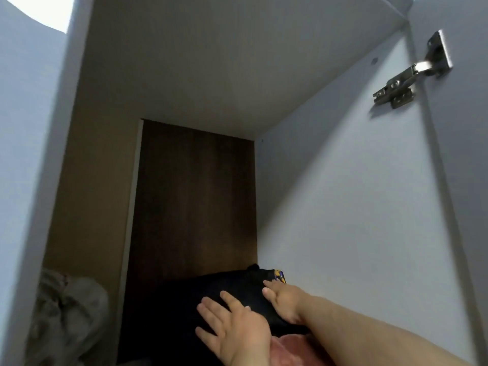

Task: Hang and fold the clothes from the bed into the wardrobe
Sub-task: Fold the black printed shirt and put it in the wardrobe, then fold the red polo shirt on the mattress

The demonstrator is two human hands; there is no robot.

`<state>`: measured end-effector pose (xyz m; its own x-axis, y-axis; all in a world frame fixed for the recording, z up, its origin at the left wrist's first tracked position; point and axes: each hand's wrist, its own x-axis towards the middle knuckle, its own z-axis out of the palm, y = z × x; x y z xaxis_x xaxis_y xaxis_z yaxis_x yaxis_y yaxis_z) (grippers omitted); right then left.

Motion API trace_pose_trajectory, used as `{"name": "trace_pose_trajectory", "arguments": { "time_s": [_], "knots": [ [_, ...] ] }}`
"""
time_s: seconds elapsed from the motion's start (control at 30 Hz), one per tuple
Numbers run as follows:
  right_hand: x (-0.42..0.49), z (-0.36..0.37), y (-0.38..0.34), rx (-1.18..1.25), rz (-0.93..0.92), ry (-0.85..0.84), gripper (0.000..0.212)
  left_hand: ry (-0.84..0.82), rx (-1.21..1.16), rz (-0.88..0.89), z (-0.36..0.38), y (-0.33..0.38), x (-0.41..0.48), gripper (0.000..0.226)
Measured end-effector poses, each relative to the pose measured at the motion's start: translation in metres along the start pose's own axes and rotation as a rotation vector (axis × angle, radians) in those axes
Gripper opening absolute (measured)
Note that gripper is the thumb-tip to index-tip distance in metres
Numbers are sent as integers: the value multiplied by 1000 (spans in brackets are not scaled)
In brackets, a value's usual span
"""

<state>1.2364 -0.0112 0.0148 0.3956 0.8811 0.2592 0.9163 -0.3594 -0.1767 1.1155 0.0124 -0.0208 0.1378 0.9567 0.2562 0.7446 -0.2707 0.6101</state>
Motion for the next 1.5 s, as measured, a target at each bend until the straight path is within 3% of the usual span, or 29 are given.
{"name": "trace_pose_trajectory", "arguments": {
  "time_s": [0.1, 0.23, 0.3, 0.37, 0.47, 0.6, 0.67, 0.77, 1.0, 1.27, 1.5],
  "knots": [
    [-24, -18, 9, 20, -12, 244, 55, 32, -14, 52, -7, 1, -1, 59],
    [-75, -45, 15, -218, -95, 462, 49, -10, -29, 93, -22, 5, -17, 55],
    [-97, -65, 17, -366, -118, 512, 58, -29, -43, 141, -31, 17, -30, 56],
    [-120, -82, 23, -514, -142, 491, 65, -59, -61, 212, -37, 30, -46, 56],
    [-157, -95, 32, -685, -131, 473, 54, -130, -106, 316, -40, 35, -68, 53],
    [-202, -98, 24, -739, -25, 470, 58, -79, -206, 645, -48, 24, -97, 36],
    [-218, -97, 17, -689, 19, 475, 58, -72, -263, 734, -56, 14, -112, 43],
    [-245, -96, -4, -520, 183, 355, 69, -34, -345, 773, -65, 0, -131, 51],
    [-342, -68, -52, -358, 387, 440, 68, -160, -554, 936, -84, -50, -193, 59],
    [-511, 5, -91, -470, 436, 444, 74, -280, -609, 1336, -64, -114, -255, 59],
    [-636, 47, -137, -556, 432, 648, 50, -390, -861, 1613, -55, -147, -329, 44]
  ]
}}
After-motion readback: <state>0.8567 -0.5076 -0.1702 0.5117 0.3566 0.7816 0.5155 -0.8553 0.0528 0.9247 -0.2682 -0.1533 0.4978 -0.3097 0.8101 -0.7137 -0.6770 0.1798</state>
